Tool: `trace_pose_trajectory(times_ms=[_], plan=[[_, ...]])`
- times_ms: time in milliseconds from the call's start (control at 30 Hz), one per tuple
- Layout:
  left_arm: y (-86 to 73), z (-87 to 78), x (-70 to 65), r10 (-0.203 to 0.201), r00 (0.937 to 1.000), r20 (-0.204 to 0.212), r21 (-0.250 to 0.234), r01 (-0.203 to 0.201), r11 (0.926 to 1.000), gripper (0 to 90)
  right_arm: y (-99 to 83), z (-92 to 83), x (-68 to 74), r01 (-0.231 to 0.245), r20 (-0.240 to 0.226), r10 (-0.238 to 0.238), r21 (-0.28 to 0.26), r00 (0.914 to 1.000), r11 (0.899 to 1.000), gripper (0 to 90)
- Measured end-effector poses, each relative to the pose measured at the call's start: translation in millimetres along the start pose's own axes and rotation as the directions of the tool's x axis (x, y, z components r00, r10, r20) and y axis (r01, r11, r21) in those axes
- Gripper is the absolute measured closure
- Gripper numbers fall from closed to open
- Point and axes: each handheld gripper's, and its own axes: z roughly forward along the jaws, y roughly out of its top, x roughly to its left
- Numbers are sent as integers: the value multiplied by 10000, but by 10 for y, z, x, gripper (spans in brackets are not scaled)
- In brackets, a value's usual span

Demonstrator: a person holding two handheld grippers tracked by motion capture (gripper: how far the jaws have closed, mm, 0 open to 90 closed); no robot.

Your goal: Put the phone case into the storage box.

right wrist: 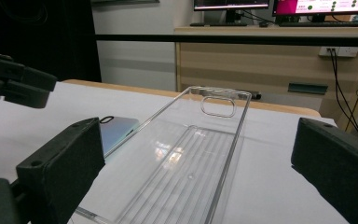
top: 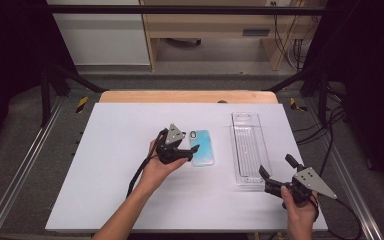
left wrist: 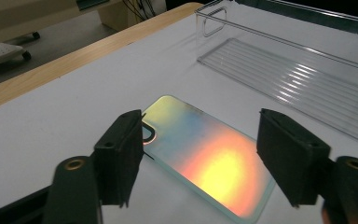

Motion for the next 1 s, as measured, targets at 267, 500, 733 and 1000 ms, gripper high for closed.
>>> trace_pose_trajectory(times_ms=[267, 500, 733, 1000], plan=[[-38, 159, 31, 48, 9993, -361, 743, -21, 9972, 593, -11, 17, -3, 55, -4, -55, 90, 10000, 9999, 27], [-42, 273, 18, 108, 9993, -364, 823, -77, 9966, 792, -10, 16, 7, 129, -42, -128, 102, 9999, 9999, 27], [-44, 328, 11, 15, 9998, -211, 937, 5, 9956, 886, -17, 18, -2, 103, -4, -103, 115, 9999, 9999, 27], [-30, 377, 1, 86, 10000, -26, 986, -83, 9951, 900, -18, 14, 18, 235, 1, -235, 156, 9997, 9996, 27]])
